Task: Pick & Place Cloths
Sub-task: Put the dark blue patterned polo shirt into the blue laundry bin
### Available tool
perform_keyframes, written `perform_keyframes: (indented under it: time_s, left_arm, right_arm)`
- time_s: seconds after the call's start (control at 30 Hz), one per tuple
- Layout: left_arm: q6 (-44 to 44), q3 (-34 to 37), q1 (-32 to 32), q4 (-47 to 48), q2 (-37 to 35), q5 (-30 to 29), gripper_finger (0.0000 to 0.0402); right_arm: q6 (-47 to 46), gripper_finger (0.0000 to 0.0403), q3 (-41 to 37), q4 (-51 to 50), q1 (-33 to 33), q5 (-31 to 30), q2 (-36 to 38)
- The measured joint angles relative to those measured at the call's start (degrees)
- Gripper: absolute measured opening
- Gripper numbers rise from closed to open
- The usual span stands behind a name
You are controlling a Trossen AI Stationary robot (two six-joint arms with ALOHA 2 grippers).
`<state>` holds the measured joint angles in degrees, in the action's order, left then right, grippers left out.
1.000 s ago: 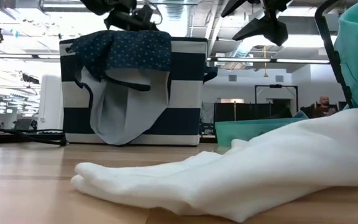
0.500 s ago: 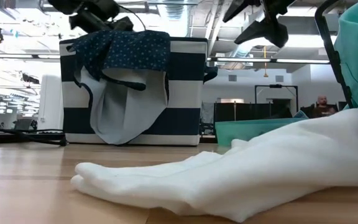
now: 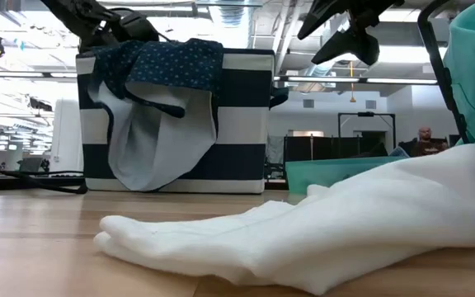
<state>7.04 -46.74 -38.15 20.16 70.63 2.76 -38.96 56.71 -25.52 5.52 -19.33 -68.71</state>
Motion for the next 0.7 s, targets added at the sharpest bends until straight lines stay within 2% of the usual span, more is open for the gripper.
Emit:
perform_keyframes:
  time_s: [0.13, 0.23, 0.37, 0.47, 0.57, 0.7]
  left_arm:
    - [2.7, -0.06, -0.02, -0.59, 0.0, 0.25, 0.0097]
    - [6.18, -1.83, 0.08, -0.41, 0.02, 2.67, 0.0147]
    - [8.16, -7.95, 1.83, -0.64, 0.02, 7.85, 0.0222]
    - [10.65, -13.71, 4.18, -1.04, -0.22, 9.24, 0.0272]
    - [12.48, -18.19, 6.27, -0.97, -0.24, 9.57, 0.0302]
    - [14.42, -22.3, 9.83, 0.19, -1.45, 11.9, 0.0312]
  right_arm:
    - [0.31, 0.027, 0.0, 0.02, 0.49, -0.02, 0.0]
    - [0.52, 0.027, 0.0, 0.08, 0.43, 0.01, 0.0]
    - [0.52, 0.027, 0.0, -0.13, 0.45, 1.98, 0.0]
    - [0.06, 0.027, 0.0, 0.58, 0.45, 3.31, 0.0]
    - [-2.86, 0.027, 0.0, 1.22, 0.54, 4.31, 0.0]
    - [-7.46, 0.027, 0.0, 1.09, 0.67, 4.31, 0.0]
